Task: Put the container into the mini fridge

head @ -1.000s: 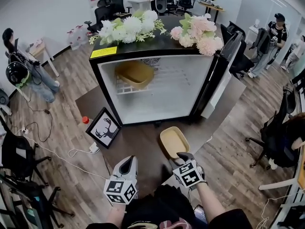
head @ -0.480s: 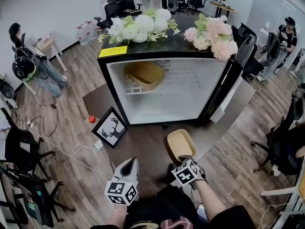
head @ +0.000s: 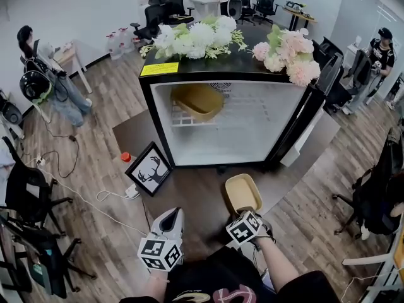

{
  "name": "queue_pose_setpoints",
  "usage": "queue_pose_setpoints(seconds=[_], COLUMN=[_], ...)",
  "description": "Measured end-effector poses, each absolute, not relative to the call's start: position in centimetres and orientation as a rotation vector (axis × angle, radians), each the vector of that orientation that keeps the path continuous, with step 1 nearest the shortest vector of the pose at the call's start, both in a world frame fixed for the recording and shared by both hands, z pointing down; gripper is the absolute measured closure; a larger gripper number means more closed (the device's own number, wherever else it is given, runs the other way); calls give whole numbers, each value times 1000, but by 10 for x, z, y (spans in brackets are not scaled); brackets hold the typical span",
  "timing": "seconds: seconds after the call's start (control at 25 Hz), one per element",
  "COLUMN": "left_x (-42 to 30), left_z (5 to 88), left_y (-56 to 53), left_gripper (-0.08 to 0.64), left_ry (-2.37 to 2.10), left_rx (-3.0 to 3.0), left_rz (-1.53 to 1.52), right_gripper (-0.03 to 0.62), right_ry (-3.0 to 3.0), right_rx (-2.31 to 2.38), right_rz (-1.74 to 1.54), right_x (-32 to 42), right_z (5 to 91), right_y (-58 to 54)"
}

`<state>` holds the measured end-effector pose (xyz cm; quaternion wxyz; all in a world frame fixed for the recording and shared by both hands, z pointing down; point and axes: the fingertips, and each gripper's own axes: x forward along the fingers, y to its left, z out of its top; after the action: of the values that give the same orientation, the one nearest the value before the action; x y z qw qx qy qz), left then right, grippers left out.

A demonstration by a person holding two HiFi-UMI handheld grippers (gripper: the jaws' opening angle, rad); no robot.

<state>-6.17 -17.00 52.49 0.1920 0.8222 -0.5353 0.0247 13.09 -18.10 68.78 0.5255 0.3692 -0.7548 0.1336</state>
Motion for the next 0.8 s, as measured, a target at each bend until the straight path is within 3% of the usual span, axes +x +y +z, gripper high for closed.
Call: queue_pose_setpoints(seconds=[0.8], left_x=[-39], left_z=[531], left_y=[-156], left_gripper=[551], left_ry=[-1390], left_rx=[2362], left_rz=[50], right_gripper=[565], right_ry=[-1815], right_rx=[796], right_rz=[188], right_x=[128], right_z=[635], right_y=[-170])
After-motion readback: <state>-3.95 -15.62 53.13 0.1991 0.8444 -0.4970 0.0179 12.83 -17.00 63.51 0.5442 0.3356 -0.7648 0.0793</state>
